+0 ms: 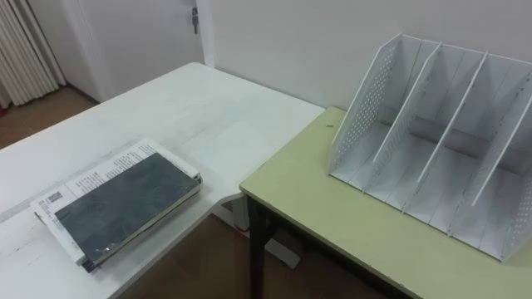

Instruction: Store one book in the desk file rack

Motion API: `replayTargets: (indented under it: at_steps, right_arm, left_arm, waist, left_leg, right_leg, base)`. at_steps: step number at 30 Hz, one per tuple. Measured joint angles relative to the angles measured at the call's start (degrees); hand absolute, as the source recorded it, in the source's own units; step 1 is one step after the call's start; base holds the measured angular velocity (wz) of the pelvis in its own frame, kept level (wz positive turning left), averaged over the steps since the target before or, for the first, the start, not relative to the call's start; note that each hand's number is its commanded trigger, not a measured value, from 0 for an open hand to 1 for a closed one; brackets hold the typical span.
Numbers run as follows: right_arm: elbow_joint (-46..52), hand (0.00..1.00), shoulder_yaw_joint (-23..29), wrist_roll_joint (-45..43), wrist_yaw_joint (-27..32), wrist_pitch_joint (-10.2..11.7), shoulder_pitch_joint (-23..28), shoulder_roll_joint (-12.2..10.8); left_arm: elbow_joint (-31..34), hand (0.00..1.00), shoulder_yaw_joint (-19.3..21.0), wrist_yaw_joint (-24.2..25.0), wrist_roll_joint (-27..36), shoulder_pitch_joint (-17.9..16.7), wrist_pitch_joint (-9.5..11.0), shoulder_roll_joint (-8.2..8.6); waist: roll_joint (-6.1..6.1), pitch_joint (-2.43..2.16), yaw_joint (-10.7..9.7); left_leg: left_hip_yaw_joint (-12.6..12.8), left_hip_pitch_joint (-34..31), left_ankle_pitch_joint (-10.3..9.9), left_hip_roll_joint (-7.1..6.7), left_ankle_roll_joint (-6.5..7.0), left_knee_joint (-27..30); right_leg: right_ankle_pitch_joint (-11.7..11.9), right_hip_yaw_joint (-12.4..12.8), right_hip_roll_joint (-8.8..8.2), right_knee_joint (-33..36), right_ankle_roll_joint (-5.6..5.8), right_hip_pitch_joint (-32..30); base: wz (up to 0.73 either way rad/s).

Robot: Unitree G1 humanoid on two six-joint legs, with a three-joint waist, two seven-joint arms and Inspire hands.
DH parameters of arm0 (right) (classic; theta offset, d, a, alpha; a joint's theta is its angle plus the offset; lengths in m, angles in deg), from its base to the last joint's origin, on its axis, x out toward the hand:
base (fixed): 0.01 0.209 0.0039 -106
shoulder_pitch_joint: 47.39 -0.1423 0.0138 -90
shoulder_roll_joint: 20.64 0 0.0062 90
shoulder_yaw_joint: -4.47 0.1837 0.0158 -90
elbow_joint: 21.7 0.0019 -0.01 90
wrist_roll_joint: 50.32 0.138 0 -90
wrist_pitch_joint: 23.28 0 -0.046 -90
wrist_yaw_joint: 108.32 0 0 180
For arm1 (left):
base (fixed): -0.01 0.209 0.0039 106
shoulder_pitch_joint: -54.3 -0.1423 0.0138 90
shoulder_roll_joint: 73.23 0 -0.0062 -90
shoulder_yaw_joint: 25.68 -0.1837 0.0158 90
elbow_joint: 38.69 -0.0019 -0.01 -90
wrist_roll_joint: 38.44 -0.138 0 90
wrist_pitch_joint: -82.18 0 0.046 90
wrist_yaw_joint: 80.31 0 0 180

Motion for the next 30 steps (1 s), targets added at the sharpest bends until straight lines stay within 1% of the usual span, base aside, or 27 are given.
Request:
replayTargets:
  at_steps: [10, 14, 18, 22, 28, 30]
  right_arm:
    - [0.0, 0.00, 0.0, -0.1, 0.1, 0.1, 0.0, 0.0]
    - [0.0, 0.00, 0.0, -0.3, 0.9, 0.5, 0.0, 0.0]
    - [0.0, 0.00, 0.1, -0.8, 1.6, 1.1, 0.0, 0.0]
    - [0.0, 0.00, 0.0, -0.8, 1.8, 1.2, 0.0, 0.0]
    - [-0.4, 0.00, 0.0, -0.7, 3.4, 1.3, -0.3, -0.2]
    - [-1.7, 0.00, 0.0, -1.6, 4.4, 1.9, -1.2, -0.2]
  left_arm:
    - [0.0, 0.00, -0.1, 0.5, 0.0, 0.1, 0.2, -0.03]
    - [0.0, 0.00, 0.0, 0.5, 0.0, 0.1, 0.3, -0.03]
    - [0.0, 0.00, 0.7, 0.3, -0.1, 0.1, 1.3, -0.03]
    - [0.0, 0.00, 0.7, 0.2, -0.3, 0.1, 1.6, -0.03]
    - [1.1, 0.00, 0.0, 0.1, -3.5, 0.6, 1.7, -0.09]
    - [2.6, 0.00, -0.6, 0.0, -7.5, 0.9, 2.1, -0.12]
  waist:
    - [0.00, 0.00, 0.1]
    - [-0.03, 0.01, 0.1]
    - [-0.16, 0.02, 0.0]
    - [-0.24, 0.06, 0.0]
    - [-0.49, 0.18, -0.1]
    - [-0.58, 0.23, -0.2]
  left_leg:
    - [0.1, 0.0, 0.0, 0.00, 0.00, 0.1]
    - [0.1, 0.1, 0.0, 0.00, 0.00, 0.1]
    - [0.0, 0.1, 0.0, 0.00, 0.00, 0.1]
    - [0.1, 0.1, 0.0, 0.00, 0.00, 0.1]
    - [-0.1, 0.0, 0.0, -0.06, 0.00, 0.5]
    - [-0.1, -0.2, 0.0, -0.06, 0.01, 0.6]
  right_leg:
    - [0.0, 0.1, -0.01, 0.0, 0.00, 0.0]
    - [0.0, 0.1, -0.01, 0.0, 0.00, 0.0]
    - [0.0, 0.1, -0.01, 0.1, -0.02, 0.1]
    - [0.0, 0.0, -0.02, 0.0, -0.02, 0.1]
    - [-0.1, 0.0, -0.06, 0.0, 0.01, 0.0]
    - [-0.2, 0.1, -0.05, 0.1, 0.04, -0.3]
  base:
    - [0.00]
    - [0.00]
    - [0.00]
    - [0.00]
    - [0.00]
    - [0.02]
